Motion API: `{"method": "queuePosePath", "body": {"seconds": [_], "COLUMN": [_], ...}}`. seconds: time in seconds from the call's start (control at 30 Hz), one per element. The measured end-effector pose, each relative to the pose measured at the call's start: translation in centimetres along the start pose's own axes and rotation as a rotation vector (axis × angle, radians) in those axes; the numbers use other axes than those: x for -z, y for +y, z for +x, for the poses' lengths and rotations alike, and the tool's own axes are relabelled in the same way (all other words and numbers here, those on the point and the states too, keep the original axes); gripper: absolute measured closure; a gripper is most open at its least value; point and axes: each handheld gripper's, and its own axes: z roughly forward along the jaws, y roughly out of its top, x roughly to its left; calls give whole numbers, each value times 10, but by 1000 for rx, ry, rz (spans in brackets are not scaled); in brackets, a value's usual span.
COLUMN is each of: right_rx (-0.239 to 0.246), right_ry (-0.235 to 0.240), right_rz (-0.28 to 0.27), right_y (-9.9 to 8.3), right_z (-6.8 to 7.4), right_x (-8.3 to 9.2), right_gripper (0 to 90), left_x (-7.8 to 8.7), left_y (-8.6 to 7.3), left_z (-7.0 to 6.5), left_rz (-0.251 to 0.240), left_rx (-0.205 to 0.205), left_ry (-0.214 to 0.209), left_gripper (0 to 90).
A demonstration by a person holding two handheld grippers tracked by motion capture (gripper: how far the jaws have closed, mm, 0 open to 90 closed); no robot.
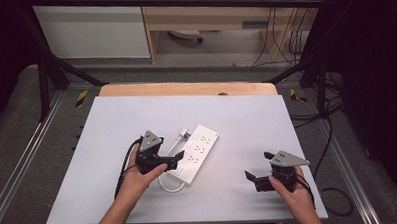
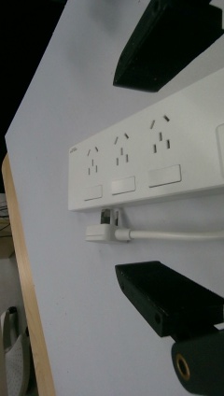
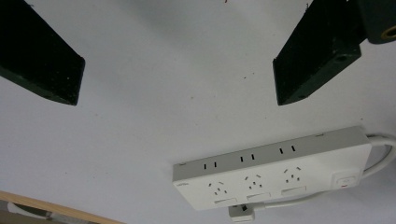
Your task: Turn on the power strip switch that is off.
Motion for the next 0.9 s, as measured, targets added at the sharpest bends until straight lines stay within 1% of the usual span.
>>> {"method": "queuePosePath", "body": {"seconds": [0.1,0.2,0.37,0.53,0.77,0.9], "right_rx": [1,5,-4,-5,-5,-2], "right_ry": [1,3,-2,-3,2,2], "right_rz": [0,-3,-8,-12,-12,-13], "right_y": [0,0,1,1,1,2], "right_z": [0,1,0,0,0,0], "right_x": [0,0,1,2,2,3], "right_gripper": [27,27,26,25,25,24], "left_x": [8,15,25,37,63,79], "left_y": [2,3,5,4,0,-7], "left_z": [0,1,2,4,13,19], "left_rz": [-1,7,2,-8,-40,-54], "left_rx": [4,-5,0,10,41,52], "left_ry": [-14,-24,-24,-34,-10,8], "left_gripper": [88,88,87,87,85,85]}}
